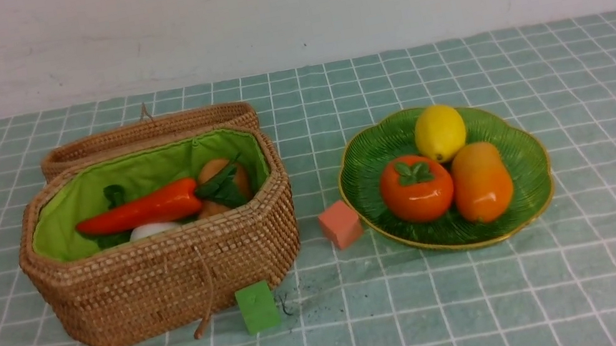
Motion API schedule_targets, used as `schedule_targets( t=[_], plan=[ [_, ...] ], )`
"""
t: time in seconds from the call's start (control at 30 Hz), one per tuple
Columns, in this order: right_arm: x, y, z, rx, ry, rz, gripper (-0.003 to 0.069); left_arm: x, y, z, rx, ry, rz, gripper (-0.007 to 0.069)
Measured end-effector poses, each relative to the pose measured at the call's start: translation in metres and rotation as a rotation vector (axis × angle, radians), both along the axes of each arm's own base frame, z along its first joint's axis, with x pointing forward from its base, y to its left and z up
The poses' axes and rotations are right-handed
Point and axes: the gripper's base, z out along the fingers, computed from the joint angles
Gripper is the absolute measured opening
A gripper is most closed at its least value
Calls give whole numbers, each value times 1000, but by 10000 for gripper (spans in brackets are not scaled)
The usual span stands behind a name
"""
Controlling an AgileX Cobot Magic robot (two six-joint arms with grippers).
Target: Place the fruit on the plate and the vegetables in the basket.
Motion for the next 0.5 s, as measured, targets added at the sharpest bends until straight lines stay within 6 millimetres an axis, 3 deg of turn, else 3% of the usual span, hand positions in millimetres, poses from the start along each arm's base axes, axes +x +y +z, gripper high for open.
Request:
schedule_targets(
  t=[0.5],
  plan=[
    [0,0,0,1,0,0,35,0,0,0,0,0,0,239]
  ],
)
